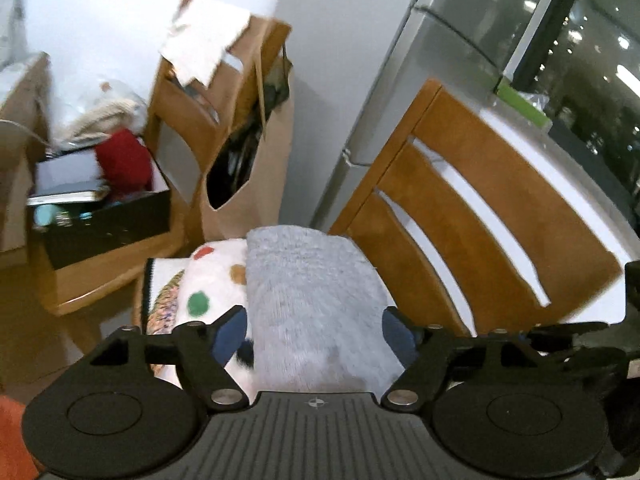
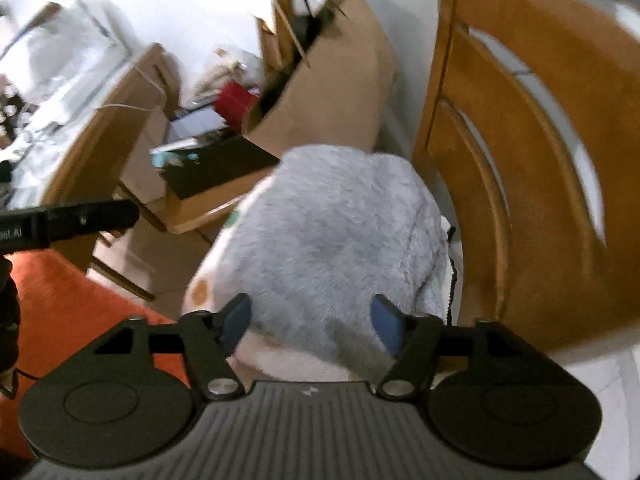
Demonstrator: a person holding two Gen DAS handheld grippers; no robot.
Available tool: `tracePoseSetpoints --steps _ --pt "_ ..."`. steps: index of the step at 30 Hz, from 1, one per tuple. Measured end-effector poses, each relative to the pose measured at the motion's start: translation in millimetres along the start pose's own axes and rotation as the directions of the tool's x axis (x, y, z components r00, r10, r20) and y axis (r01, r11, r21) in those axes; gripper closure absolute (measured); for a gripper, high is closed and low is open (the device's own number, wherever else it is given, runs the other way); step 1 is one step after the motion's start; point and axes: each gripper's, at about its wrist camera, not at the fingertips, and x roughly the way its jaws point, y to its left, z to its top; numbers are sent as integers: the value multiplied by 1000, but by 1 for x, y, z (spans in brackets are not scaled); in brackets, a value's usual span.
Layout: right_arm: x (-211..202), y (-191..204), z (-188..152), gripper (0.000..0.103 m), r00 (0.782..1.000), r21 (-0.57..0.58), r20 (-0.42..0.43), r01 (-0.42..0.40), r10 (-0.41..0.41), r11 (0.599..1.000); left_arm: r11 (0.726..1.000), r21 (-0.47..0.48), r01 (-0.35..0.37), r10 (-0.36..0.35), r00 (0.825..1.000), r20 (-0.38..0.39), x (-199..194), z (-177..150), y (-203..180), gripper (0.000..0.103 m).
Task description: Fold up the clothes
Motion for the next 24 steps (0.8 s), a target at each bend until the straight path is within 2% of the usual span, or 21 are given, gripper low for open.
tracePoseSetpoints --steps 2,7,9,10,12,15,24 --pt "-22 4 -7 26 1000 -18 16 -7 8 1000 1000 11 -20 20 999 27 -22 -11 -10 20" --pt "-79 21 -25 14 996 -77 82 -18 24 997 999 3 -54 53 992 111 -82 -39 -37 8" --pt "-100 28 -32 12 994 -95 105 -15 25 995 998 -6 -66 66 988 141 -104 -49 -49 0" --pt "-111 32 -36 11 993 -103 117 -13 25 995 997 -10 -71 72 985 155 -115 -54 -54 0" --pt "-131 40 -44 2 991 -112 135 -4 19 994 996 -19 -83 85 979 184 -137 -64 -66 0" --pt "-159 53 -57 1 987 -132 158 8 13 991 995 -34 -95 101 969 224 -170 -79 -82 0" --pt "-225 90 -99 1 981 -164 193 26 6 986 990 -41 -132 138 953 270 -241 -111 -108 0"
